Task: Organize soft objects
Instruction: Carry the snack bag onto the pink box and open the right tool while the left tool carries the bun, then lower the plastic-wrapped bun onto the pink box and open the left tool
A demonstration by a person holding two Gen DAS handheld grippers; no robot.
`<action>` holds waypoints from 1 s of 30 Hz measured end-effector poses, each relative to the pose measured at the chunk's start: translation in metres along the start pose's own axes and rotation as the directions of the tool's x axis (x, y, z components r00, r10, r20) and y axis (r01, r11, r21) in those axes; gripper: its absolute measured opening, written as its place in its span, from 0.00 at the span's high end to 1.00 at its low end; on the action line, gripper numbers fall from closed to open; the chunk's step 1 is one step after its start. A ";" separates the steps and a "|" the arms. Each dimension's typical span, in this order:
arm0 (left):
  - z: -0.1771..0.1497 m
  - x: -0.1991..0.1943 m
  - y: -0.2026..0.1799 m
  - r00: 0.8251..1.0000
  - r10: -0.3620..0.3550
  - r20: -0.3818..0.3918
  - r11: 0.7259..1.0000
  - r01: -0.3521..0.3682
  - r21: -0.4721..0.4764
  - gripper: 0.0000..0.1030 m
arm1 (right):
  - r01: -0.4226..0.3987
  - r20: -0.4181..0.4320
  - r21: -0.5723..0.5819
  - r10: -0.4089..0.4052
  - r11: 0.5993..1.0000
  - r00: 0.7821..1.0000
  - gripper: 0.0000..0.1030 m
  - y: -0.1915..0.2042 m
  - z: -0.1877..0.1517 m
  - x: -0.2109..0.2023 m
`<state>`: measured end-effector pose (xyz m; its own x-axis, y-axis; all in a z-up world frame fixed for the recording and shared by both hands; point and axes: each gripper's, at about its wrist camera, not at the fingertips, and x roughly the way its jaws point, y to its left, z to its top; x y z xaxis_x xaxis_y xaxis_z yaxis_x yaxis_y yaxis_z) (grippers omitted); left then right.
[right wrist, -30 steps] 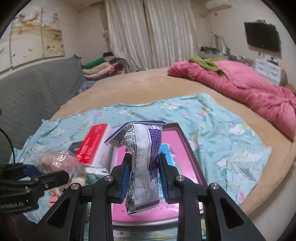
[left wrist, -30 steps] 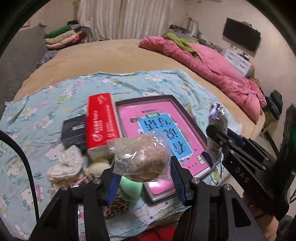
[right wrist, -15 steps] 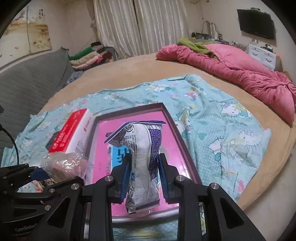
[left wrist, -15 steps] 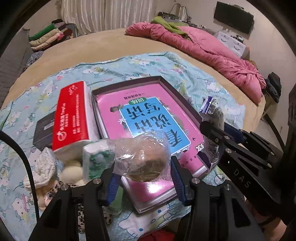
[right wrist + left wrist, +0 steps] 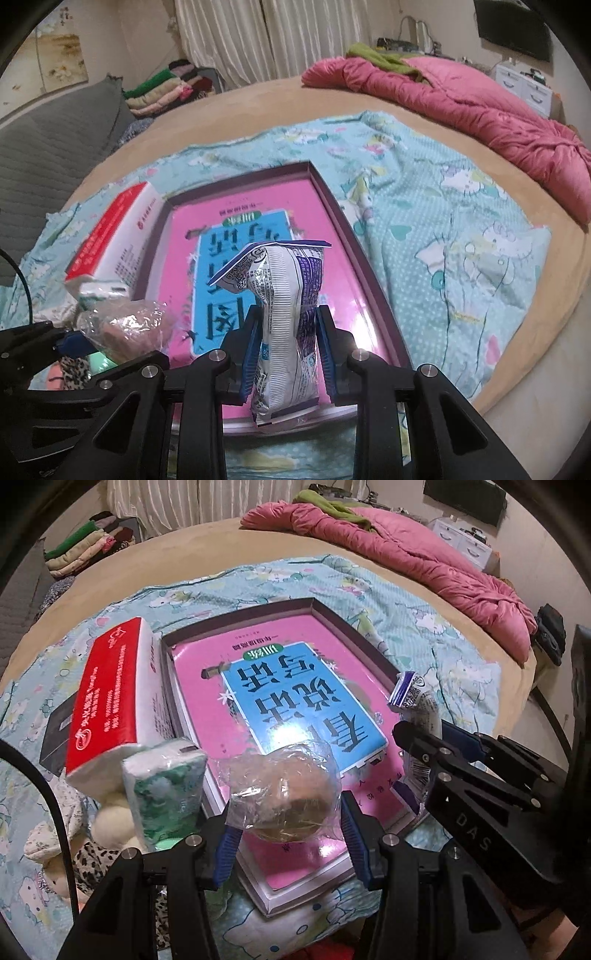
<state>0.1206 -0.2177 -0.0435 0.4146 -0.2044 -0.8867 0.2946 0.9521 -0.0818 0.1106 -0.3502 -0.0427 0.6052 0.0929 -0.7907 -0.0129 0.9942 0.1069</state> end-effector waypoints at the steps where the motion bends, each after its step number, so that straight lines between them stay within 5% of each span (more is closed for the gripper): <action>1: 0.000 0.001 -0.001 1.000 0.000 -0.003 1.000 0.000 0.003 0.51 | 0.003 -0.003 -0.001 -0.003 1.000 1.000 0.71 0.000 -0.001 0.001; 13: -0.004 0.012 -0.002 0.999 0.002 -0.035 1.000 -0.002 0.010 0.51 | 0.055 -0.030 -0.008 -0.056 0.998 0.998 0.69 -0.004 -0.005 0.012; 30: -0.009 0.026 -0.002 0.997 0.004 -0.072 1.000 -0.003 0.013 0.50 | 0.004 -0.002 0.104 -0.004 0.995 1.000 0.56 -0.019 -0.004 0.006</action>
<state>0.1226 -0.2225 -0.0705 0.3527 -0.1834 -0.9176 0.3039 0.9499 -0.0730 0.1107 -0.3685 -0.0518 0.6040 0.0894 -0.7920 0.0722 0.9835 0.1661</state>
